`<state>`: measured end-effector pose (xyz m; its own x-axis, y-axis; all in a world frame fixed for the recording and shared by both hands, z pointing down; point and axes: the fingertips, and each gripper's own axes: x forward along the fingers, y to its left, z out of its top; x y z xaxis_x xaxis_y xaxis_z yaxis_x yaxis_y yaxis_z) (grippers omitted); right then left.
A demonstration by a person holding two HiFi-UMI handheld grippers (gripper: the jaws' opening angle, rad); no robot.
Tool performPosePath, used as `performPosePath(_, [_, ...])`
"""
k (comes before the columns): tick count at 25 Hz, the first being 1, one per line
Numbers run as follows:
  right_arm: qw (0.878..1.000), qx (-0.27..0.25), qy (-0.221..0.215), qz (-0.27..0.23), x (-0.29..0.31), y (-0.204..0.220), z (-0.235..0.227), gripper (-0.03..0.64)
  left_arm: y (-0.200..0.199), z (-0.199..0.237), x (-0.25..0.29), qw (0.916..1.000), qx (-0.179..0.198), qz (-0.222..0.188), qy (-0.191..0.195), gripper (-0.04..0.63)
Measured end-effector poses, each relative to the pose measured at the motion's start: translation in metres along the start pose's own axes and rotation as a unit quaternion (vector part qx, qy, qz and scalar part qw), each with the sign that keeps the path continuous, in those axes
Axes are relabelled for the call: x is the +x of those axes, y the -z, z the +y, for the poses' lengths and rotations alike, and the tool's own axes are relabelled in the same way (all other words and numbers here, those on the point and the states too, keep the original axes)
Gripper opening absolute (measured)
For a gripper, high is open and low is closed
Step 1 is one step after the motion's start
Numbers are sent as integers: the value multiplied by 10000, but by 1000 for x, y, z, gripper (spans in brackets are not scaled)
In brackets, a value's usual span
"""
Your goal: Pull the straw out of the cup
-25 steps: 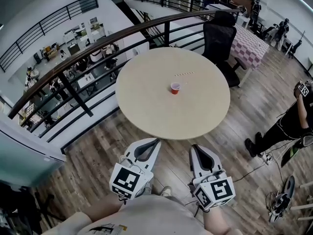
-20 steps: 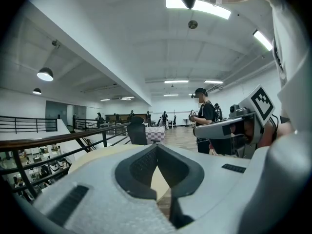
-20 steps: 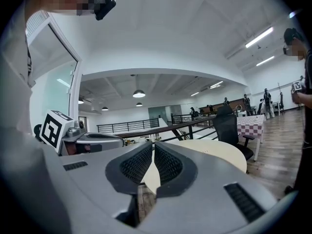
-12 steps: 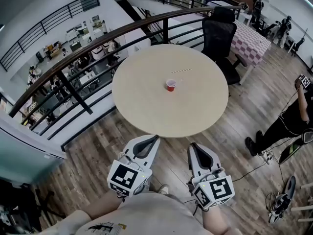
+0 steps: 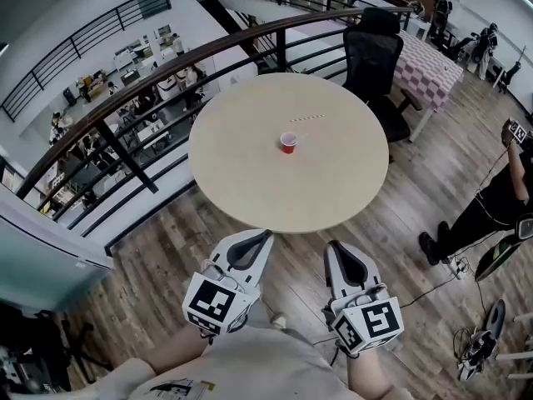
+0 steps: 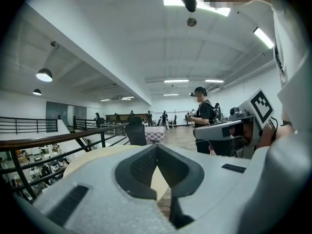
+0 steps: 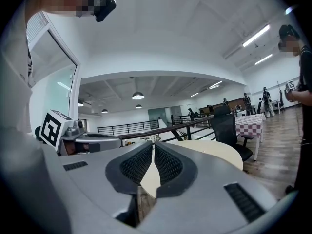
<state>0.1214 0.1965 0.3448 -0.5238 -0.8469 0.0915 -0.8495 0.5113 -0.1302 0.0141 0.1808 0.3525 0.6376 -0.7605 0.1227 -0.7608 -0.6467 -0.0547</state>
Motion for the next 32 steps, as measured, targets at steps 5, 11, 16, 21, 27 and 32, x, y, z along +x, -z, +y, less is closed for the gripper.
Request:
performPosePath(5, [9999, -56, -61, 60, 15, 1, -7, 29, 3, 11, 12, 10000, 22, -3, -19, 12])
performPosePath(11, [9998, -155, -63, 145, 46, -2, -14, 29, 3, 32, 37, 9999, -5, -98, 116, 12])
performPosePath(16, [9996, -197, -35, 192, 81, -3, -27, 29, 7, 60, 64, 9998, -50, -93, 184, 12])
performPosePath(21, [9994, -200, -18, 273, 128, -7, -40, 29, 6, 100, 93, 9997, -22, -91, 230, 12])
performPosePath(27, [9989, -258, -67, 397, 189, -12, -52, 29, 0, 150, 127, 9992, -149, -202, 311, 12])
performPosePath(32, [9983, -287, 31, 498, 236, -19, -58, 29, 0, 187, 151, 9985, -237, -161, 475, 12])
